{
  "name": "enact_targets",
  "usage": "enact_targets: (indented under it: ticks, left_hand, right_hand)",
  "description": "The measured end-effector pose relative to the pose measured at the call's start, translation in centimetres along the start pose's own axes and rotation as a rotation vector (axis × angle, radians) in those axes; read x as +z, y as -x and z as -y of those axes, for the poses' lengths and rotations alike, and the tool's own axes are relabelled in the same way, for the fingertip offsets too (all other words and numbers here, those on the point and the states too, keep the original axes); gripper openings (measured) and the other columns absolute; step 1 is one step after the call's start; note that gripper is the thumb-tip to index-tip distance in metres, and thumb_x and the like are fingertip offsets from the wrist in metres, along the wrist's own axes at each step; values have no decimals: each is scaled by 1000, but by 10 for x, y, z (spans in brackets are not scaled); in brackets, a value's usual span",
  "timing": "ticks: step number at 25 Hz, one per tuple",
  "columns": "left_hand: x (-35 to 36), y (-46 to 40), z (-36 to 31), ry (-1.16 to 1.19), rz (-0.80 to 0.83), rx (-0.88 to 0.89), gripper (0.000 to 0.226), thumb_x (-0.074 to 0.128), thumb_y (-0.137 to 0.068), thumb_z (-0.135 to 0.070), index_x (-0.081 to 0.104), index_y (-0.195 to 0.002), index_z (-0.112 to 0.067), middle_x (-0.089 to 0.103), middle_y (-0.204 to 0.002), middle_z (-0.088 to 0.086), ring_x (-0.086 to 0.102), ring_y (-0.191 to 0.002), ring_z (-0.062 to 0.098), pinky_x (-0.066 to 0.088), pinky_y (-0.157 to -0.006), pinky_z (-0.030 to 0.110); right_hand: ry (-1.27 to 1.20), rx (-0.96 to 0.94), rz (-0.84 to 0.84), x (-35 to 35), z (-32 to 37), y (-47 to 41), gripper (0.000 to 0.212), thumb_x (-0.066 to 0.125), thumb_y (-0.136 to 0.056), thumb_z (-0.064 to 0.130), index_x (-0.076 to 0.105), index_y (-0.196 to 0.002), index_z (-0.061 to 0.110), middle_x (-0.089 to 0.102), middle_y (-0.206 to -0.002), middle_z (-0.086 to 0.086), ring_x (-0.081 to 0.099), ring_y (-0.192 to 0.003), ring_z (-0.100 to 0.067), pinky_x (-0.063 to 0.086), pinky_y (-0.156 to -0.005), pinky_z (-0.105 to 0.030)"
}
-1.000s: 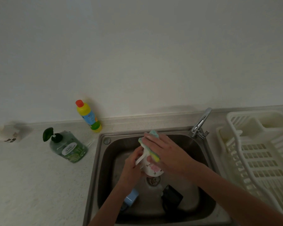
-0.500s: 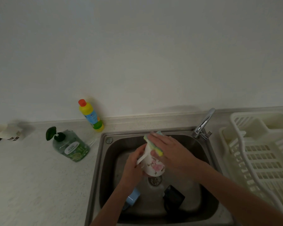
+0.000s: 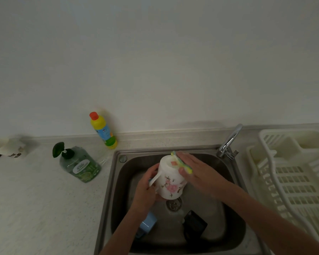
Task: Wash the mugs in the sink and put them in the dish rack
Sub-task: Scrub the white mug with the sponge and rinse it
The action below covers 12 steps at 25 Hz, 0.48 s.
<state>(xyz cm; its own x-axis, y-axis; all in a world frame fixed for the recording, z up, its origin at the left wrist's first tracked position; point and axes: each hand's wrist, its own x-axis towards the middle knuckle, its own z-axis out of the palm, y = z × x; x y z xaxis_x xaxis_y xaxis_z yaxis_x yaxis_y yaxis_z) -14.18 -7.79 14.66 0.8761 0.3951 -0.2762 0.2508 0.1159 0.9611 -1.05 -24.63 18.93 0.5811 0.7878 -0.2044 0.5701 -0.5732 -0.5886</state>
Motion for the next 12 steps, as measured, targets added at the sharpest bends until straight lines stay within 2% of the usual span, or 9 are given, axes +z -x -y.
enact_targets:
  ticks: [2, 4, 6, 9, 10, 12]
  left_hand:
    - [0, 3, 3, -10, 0, 1, 51, 45, -96, 6, 60, -125, -33, 67, -113, -11, 67, -105, 10, 61, -74, 49]
    - [7, 5, 6, -89, 7, 20, 44, 45, -99, 3, 60, -117, -34, 70, -106, -13, 67, -100, 2, 60, -78, 31]
    - [15, 7, 5, -187, 3, 74, 46, 46, -98, 3, 58, -114, -38, 69, -110, -11, 64, -101, -2, 57, -82, 25]
    - [12, 7, 6, -132, 21, 49, 57, 42, -94, 10, 59, -122, -36, 68, -109, -19, 66, -103, 3, 61, -77, 41]
    - [8, 9, 4, -88, 18, 38, 57, 42, -94, 9, 60, -124, -36, 67, -110, -19, 66, -104, 6, 62, -74, 45]
    - [2, 7, 8, -73, 8, 47, 56, 43, -96, 8, 60, -124, -37, 67, -113, -14, 66, -107, 12, 61, -75, 50]
  right_hand:
    - [171, -125, -19, 14, 5, 13, 72, 14, -96, 68, 11, -157, 30, 11, -164, 10, 5, -151, -11, 8, -125, -43]
    - [290, -276, -47, 30, 14, 11, 68, 23, -99, 62, 15, -157, 27, 13, -164, 7, 5, -152, -15, 3, -124, -40]
    - [293, -264, -93, 28, 18, -4, 62, 26, -101, 54, 20, -156, 27, 18, -163, 6, 7, -152, -15, 5, -125, -44]
    - [27, -56, 28, 7, 2, -8, 61, 21, -101, 59, 14, -157, 35, 10, -163, 15, 1, -150, -4, 4, -125, -43]
    - [12, -30, 47, 6, -4, -1, 63, 19, -98, 61, 10, -156, 37, 6, -162, 19, -1, -150, -4, 2, -125, -41]
    - [109, -99, 12, 17, -2, 18, 68, 15, -95, 66, 6, -156, 37, 0, -163, 20, -4, -152, -7, -1, -125, -41]
